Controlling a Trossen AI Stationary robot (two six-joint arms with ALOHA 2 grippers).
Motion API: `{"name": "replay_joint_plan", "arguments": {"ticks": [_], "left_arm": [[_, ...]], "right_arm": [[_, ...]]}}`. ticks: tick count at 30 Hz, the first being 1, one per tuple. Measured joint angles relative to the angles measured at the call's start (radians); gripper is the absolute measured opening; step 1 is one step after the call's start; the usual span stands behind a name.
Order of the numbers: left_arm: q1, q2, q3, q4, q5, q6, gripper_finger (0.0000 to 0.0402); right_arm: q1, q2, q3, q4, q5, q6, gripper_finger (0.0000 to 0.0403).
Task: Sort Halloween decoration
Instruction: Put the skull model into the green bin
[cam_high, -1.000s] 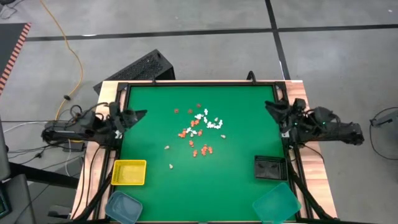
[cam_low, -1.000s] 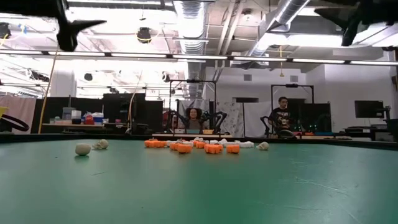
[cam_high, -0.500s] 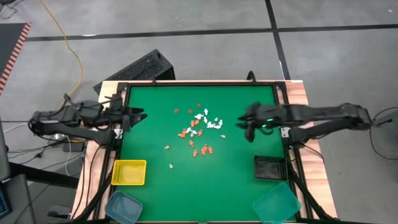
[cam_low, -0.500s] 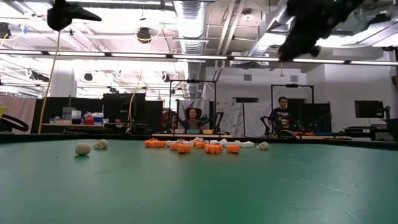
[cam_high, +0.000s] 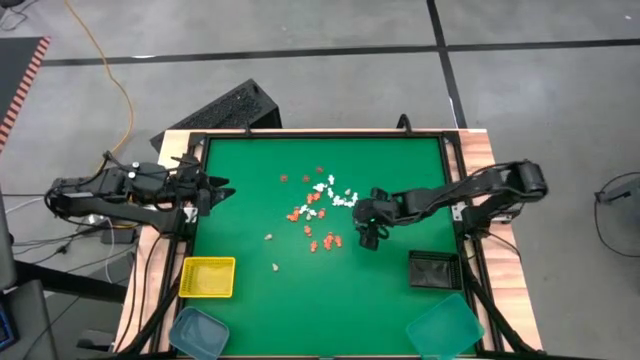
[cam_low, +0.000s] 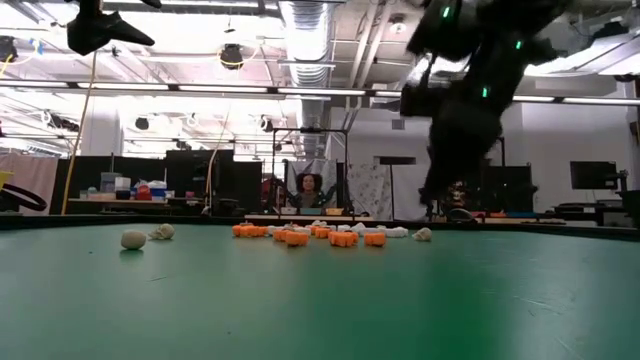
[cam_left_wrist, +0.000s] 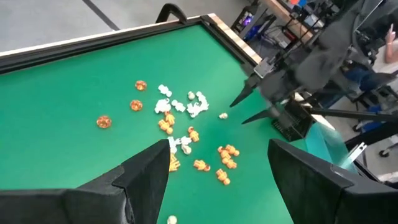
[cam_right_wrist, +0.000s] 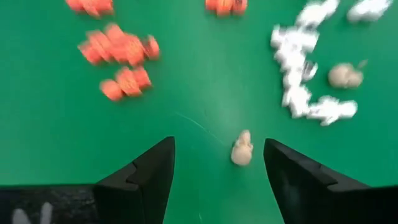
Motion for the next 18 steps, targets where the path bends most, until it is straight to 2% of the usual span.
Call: {"name": "replay_joint_plan", "arguments": {"ticks": [6,11,14,18], "left_arm": [[0.0,0.0,0.0,0.0,-0.004,0.028,0.0261],[0.0,0.0,0.0,-0.006,-0.005,0.034,0.0261],[0.0,0.0,0.0,-0.007,-0.005,0.034,0.0261],[0.0,0.0,0.0,-0.017,-0.008,0.034,0.0261]], "right_arm": [[-0.058,0.104,0.0,0.022,0.014,0.0,0.0247],[-0.089,0.152,0.002,0.069,-0.03,-0.01,0.0242],[-0.098,0.155,0.003,0.066,-0.05,-0.002,0.0217],[-0.099,0.148,0.003,0.066,-0.055,0.002,0.0154]]}}
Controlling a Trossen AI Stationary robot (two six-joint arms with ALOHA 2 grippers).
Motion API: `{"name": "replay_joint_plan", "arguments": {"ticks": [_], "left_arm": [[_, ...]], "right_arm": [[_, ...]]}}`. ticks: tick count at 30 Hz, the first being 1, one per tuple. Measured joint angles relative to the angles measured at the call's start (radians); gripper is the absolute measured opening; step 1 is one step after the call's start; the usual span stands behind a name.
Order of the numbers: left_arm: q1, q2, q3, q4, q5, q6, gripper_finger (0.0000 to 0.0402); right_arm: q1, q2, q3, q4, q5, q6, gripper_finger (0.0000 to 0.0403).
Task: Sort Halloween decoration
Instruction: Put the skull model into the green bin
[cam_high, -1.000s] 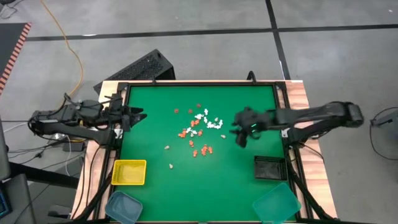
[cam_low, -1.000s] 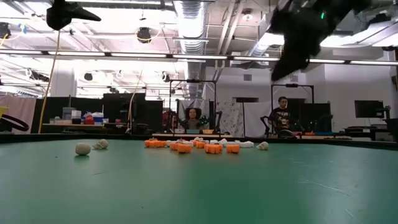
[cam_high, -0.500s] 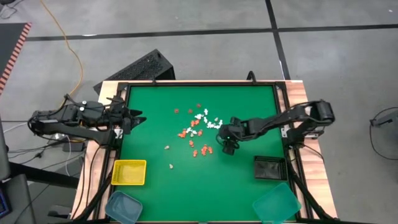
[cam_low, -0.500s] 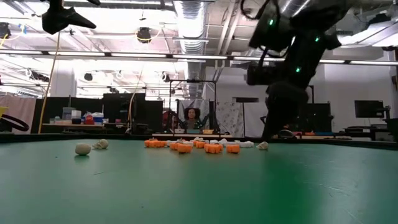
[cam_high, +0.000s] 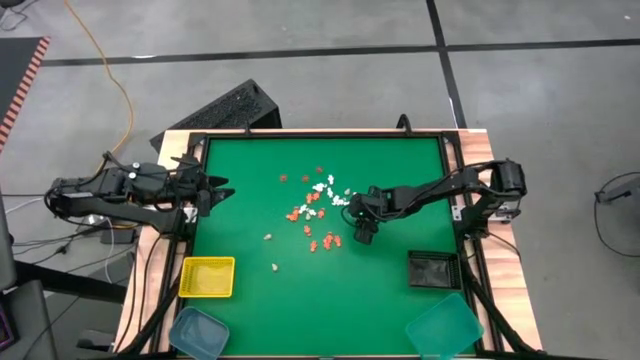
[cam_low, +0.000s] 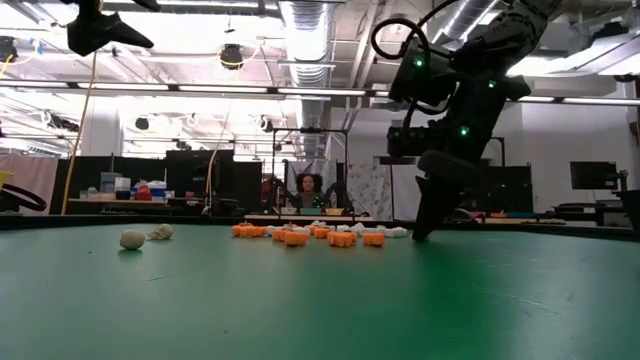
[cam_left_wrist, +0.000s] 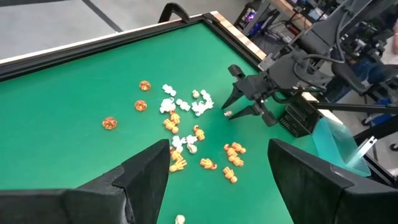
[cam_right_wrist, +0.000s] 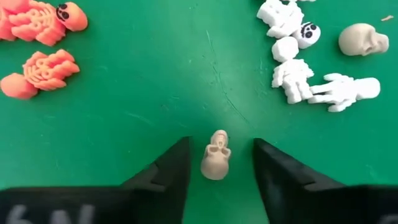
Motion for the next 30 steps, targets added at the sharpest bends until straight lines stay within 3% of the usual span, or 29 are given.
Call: {"name": "replay_joint_plan", "arguments": {"ticks": [6,11,16,30], "left_arm": [[0.0,0.0,0.0,-0.01,-0.011,0.0,0.0261],[0.0,0.0,0.0,-0.009,-0.014,0.0,0.0261],[0.0,0.0,0.0,-0.01,-0.018,0.0,0.0261],[0.0,0.0,-0.001,-0.01,-0.022,0.019,0.0261]], "right_arm": [[0.0,0.001,-0.001,-0.01,-0.002,0.031,0.006],[0.009,0.001,-0.001,-0.026,-0.006,0.048,0.0017],[0.025,-0.027,0.013,-0.059,-0.009,0.072,0.0013],[0.114,-0.191,0.282,-0.533,-0.061,0.156,0.0015]]}}
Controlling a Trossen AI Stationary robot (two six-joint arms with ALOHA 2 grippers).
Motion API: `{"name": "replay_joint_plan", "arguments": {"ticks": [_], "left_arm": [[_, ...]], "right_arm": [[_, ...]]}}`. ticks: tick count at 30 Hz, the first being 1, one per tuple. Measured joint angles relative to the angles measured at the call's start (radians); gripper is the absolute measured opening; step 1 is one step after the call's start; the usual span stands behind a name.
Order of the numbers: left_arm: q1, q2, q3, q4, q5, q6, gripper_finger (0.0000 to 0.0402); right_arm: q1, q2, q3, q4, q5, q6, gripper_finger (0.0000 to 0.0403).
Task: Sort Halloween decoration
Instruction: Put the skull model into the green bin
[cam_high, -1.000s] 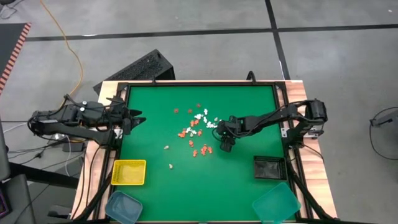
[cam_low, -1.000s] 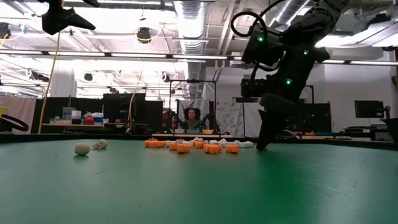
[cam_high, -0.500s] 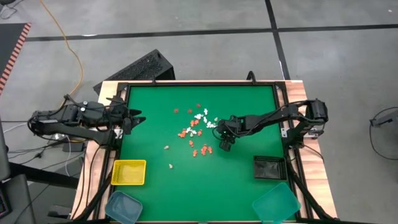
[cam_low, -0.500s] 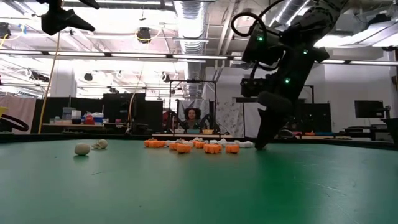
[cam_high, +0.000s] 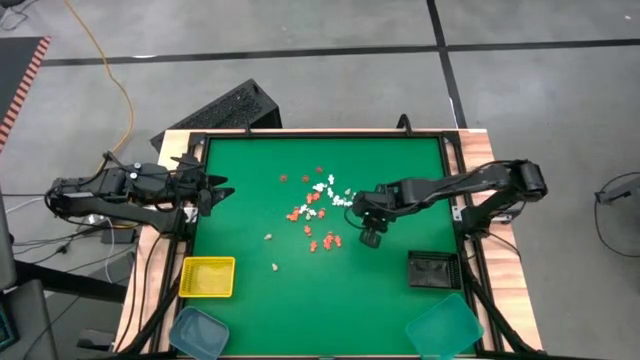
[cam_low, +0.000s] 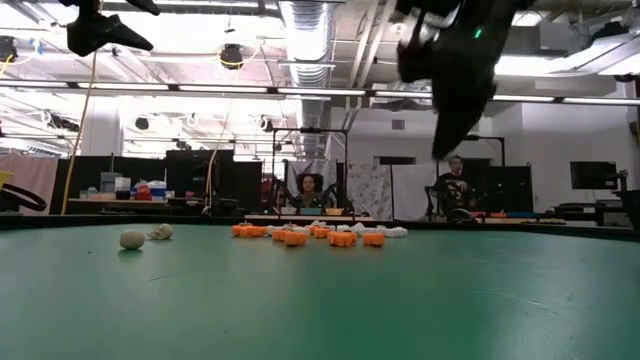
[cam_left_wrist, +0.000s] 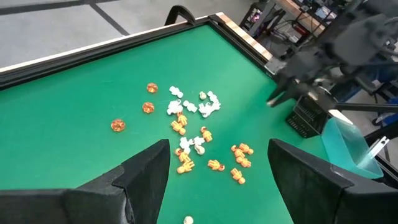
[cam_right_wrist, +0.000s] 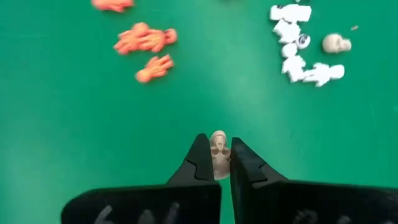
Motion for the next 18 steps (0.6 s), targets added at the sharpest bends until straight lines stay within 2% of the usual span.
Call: {"name": "replay_joint_plan", "arguments": {"ticks": [8,18], "left_arm": [[0.0,0.0,0.0,0.0,0.0,-0.001,0.0261],[0.0,0.0,0.0,0.0,-0.001,-0.002,0.0261]], "right_arm": [[0.201,-0.106,0.032,-0.113,-0.052,0.291,0.0015],[0.591,-0.127,0.032,-0.128,-0.125,0.821,0.0016]]}}
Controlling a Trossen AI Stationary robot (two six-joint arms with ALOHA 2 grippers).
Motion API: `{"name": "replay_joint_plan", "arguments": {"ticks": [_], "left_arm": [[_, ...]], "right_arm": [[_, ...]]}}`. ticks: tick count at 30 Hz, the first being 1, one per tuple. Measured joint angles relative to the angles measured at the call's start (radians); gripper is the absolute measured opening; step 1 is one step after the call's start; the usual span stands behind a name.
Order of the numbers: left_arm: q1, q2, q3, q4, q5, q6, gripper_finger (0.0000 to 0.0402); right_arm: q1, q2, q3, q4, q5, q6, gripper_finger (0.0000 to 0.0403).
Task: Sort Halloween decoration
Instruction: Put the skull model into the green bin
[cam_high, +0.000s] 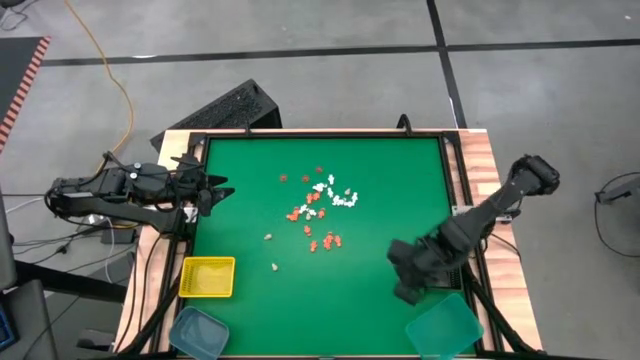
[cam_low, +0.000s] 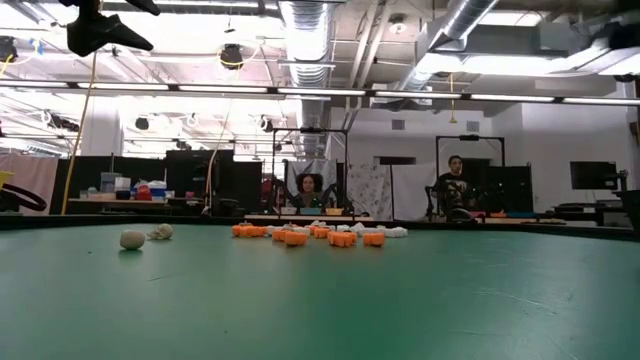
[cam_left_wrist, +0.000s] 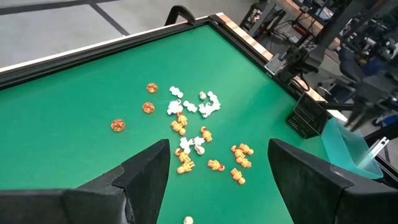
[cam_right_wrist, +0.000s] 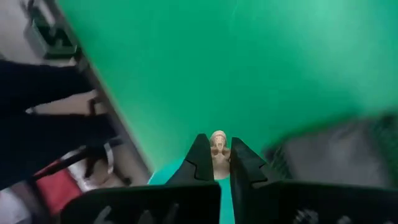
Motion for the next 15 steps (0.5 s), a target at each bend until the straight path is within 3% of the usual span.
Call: {"name": "replay_joint_plan", "arguments": {"ticks": [8,15], "left_arm": [[0.0,0.0,0.0,0.0,-0.001,-0.002,0.0261],[0.0,0.0,0.0,0.0,-0.002,-0.002,0.0261]], "right_arm": [[0.265,0.002,0.0,0.003,-0.01,0.406,0.0016],[0.37,0.041,0.0,0.005,-0.01,0.563,0.0016]]}}
